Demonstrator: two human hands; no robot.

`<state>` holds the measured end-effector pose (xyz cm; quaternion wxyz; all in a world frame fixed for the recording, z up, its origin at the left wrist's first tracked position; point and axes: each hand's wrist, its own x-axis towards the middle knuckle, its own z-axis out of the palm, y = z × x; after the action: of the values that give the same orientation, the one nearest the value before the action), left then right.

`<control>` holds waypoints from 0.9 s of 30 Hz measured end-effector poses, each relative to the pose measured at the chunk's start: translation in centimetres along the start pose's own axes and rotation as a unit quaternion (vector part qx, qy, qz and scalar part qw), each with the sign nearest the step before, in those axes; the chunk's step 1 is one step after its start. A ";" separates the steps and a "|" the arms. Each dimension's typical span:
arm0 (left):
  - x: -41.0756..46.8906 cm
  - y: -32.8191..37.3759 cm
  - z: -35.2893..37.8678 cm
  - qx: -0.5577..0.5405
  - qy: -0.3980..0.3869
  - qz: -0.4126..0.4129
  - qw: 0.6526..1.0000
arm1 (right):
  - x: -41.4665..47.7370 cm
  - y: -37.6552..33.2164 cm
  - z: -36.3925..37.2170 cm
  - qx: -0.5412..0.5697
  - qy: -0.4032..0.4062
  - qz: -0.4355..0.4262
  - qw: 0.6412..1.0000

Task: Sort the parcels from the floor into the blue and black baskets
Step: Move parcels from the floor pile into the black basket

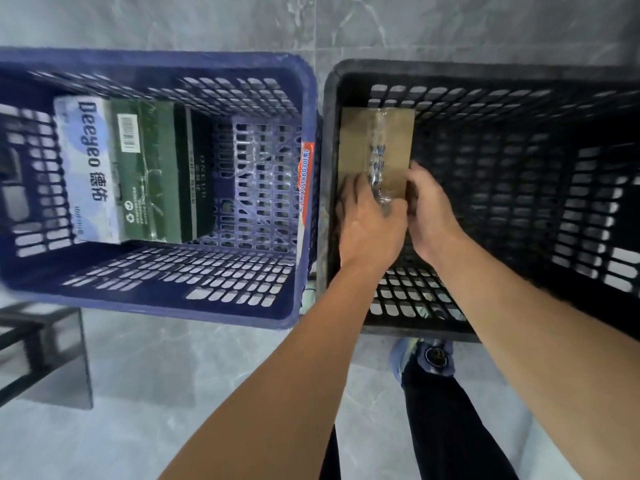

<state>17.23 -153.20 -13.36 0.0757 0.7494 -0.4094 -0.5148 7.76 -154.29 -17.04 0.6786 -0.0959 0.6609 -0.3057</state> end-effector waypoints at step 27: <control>-15.5 17.9 -11.6 -0.093 -0.139 -0.031 0.985 | -21.6 -16.1 -3.7 0.055 0.028 -0.045 0.997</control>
<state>15.23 -157.77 12.53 0.0716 0.6726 -0.3425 -0.6520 0.91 -154.40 9.30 0.6496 -0.0792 0.6570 -0.3743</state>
